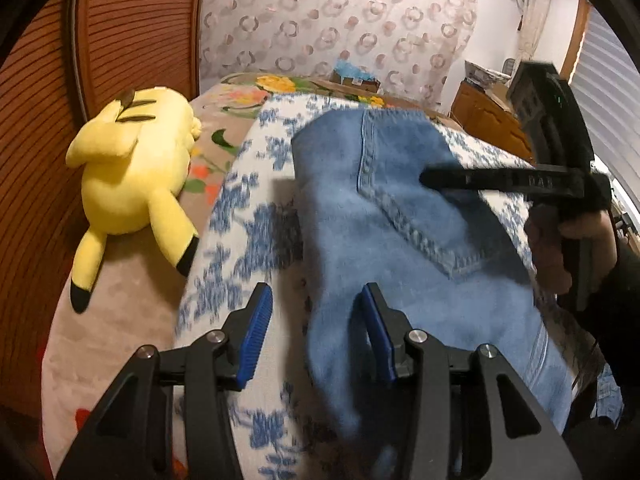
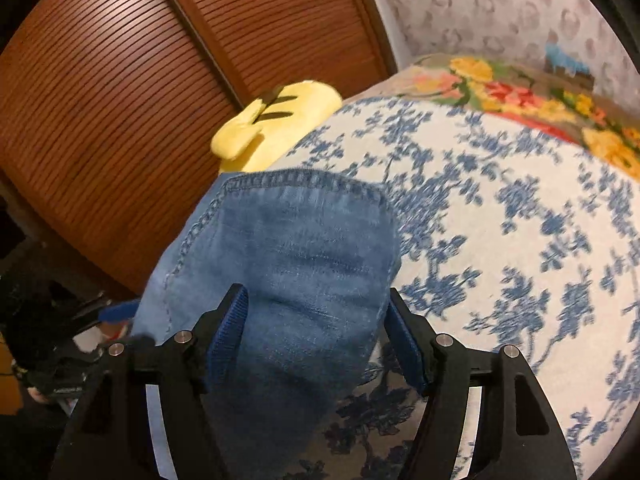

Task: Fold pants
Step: 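Carry the folded jeans with the right tool toward the yellow plush toy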

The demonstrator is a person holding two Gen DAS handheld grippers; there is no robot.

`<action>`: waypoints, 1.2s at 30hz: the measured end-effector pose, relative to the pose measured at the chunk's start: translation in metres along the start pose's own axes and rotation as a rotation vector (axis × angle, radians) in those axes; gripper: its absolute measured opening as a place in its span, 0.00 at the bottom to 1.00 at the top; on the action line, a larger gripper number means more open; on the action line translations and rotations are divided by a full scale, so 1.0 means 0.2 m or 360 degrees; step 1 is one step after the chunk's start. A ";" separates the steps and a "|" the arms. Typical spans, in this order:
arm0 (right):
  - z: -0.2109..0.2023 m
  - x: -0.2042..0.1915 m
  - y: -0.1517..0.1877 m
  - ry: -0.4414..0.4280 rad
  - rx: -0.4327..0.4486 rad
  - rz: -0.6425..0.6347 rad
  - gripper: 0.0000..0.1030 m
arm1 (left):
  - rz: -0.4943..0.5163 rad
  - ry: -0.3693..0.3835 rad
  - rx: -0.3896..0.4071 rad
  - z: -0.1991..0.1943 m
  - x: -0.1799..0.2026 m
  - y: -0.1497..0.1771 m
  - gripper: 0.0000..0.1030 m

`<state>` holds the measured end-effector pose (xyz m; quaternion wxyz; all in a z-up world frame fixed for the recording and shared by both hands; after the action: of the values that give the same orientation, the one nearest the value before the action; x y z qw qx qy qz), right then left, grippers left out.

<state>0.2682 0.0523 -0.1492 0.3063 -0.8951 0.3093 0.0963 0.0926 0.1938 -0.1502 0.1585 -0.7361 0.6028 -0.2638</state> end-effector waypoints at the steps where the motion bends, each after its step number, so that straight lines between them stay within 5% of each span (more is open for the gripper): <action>1: 0.00 0.00 0.00 -0.0024 -0.0012 0.0004 0.68 | 0.0004 0.0000 0.0006 0.00 0.01 -0.03 0.44; 4: 0.02 -0.01 -0.03 -0.0103 -0.0051 0.0011 0.65 | 0.0014 -0.0009 0.0012 0.03 0.00 -0.11 0.44; 11: -0.01 -0.10 -0.17 -0.0233 -0.0089 -0.0115 0.29 | 0.0010 -0.0016 0.0027 0.06 -0.03 -0.25 0.44; 15: -0.03 -0.19 -0.29 -0.0264 -0.0043 -0.0204 0.24 | -0.0021 -0.0034 0.0069 0.03 -0.08 -0.33 0.44; 23: 0.02 -0.14 -0.67 -0.0270 0.0145 -0.0195 0.23 | -0.0063 -0.0096 0.0183 -0.01 -0.19 -0.59 0.44; 28: 0.05 0.10 -0.89 -0.0128 0.0327 -0.0019 0.23 | -0.0026 -0.0120 0.0192 0.05 -0.18 -0.72 0.44; 32: 0.12 0.32 -0.94 0.0013 0.0316 0.0116 0.24 | 0.0004 -0.0114 0.0149 0.13 -0.15 -0.76 0.44; 36: 0.17 0.42 -0.89 0.0101 0.0237 0.0099 0.41 | 0.0023 -0.0116 0.0086 0.21 -0.13 -0.74 0.44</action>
<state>0.4445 0.1412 -0.1192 0.3589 -0.8624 0.3528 0.0541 0.2327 0.2489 -0.1074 0.2021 -0.7363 0.5947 -0.2519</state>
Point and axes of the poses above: each gripper's, at about its wrist camera, not at the fingertips, and z roughly the way its jaws point, x to its right, y to its underside, the point moved 4 cm from there along z, roughly the way its jaws point, and after that the axes turned 8 degrees about -x, right-handed, at the moved point
